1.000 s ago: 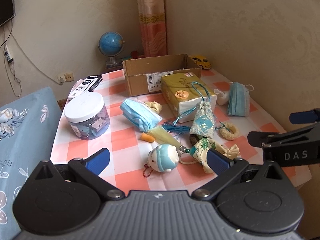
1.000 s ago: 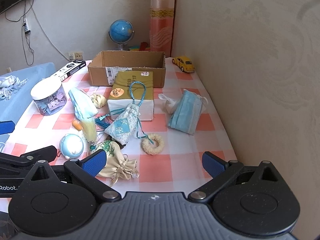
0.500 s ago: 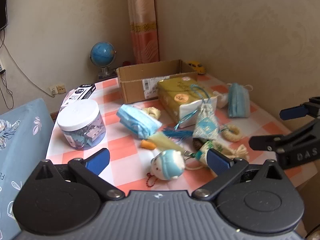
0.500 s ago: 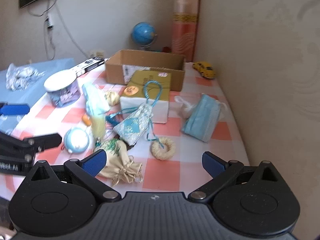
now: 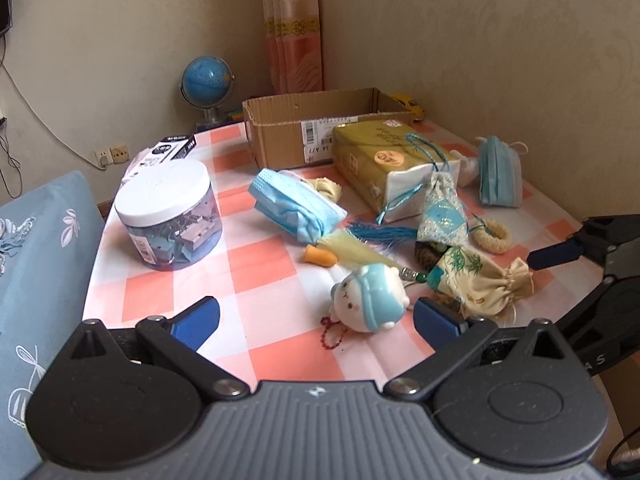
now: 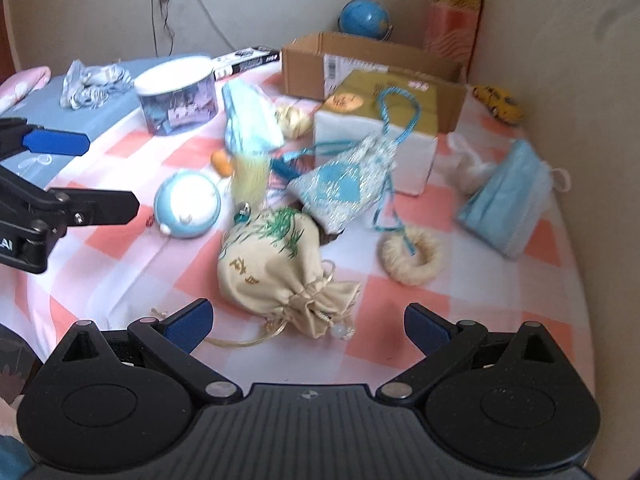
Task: Organize soft objects
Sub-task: 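Move left tool to blue plush keychain while right tool approaches cream drawstring pouch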
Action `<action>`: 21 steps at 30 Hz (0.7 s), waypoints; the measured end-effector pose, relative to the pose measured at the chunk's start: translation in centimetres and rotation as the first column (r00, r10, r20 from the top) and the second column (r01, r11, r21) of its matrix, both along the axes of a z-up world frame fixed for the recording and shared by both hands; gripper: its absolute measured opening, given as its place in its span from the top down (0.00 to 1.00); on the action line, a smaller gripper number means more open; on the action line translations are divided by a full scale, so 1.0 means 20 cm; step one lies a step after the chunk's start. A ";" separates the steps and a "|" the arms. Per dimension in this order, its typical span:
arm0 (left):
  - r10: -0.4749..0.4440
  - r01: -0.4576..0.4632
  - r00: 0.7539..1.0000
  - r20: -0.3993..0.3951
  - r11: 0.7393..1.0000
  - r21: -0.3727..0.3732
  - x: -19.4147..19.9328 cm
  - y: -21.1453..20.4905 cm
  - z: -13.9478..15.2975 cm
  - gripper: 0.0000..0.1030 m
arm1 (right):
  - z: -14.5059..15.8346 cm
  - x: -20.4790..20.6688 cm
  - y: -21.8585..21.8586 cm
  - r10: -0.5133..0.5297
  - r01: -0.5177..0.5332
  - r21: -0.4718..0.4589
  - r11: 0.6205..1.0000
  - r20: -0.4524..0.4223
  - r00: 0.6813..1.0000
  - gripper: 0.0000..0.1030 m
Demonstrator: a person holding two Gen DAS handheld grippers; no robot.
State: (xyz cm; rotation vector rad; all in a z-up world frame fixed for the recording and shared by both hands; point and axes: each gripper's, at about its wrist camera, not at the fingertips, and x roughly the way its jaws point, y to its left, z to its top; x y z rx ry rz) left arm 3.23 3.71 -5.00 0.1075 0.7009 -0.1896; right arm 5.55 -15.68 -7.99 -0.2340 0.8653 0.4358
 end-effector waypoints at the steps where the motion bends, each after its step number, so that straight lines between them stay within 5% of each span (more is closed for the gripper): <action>1: -0.005 0.005 1.000 -0.005 1.000 -0.002 0.01 0.01 -0.01 0.00 | -0.01 0.00 0.00 -0.001 0.001 -0.004 1.000 -0.007 1.000 0.00; 21: -0.118 0.113 0.990 -0.081 0.991 -0.072 0.17 -0.04 -0.14 0.01 | -0.07 -0.06 -0.06 0.037 -0.041 0.042 0.998 0.089 0.995 0.00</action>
